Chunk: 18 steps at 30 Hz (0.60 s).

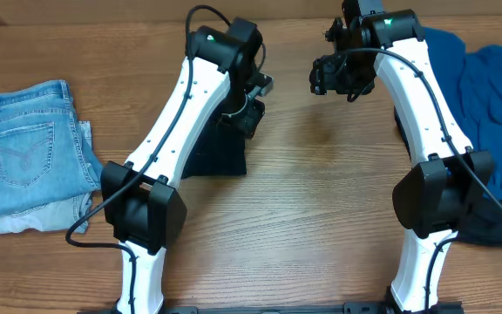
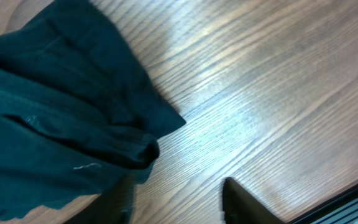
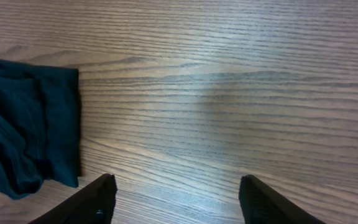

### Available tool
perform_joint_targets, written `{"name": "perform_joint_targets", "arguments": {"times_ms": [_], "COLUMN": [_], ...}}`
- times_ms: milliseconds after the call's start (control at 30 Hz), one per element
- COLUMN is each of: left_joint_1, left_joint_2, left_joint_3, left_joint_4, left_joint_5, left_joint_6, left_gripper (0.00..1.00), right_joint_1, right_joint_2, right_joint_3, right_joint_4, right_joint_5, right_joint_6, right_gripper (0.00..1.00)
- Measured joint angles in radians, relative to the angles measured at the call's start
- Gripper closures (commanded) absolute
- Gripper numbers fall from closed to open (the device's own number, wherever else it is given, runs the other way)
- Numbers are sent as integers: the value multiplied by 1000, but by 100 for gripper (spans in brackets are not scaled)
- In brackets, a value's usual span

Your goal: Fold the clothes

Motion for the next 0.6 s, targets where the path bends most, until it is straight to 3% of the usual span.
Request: {"name": "perform_joint_targets", "arguments": {"times_ms": [167, 367, 467, 600], "left_joint_1": [59, 295, 437, 561], "left_joint_2": [0, 0, 0, 0], "left_joint_3": [-1, -1, -1, -1], "left_joint_4": [-15, -16, -16, -16], "left_joint_5": [-39, -69, -76, -84], "left_joint_6": [-17, -86, -131, -171], "left_gripper": [64, 59, 52, 44], "right_joint_1": [0, 18, 106, 289], "right_joint_2": [0, 0, 3, 8], "right_joint_3": [0, 0, 0, -78], "right_joint_4": [-31, -63, -29, 158], "right_joint_5": [-64, -272, -314, -292], "right_joint_6": [-37, -128, -145, -104], "right_gripper": [25, 21, 22, 23]}}
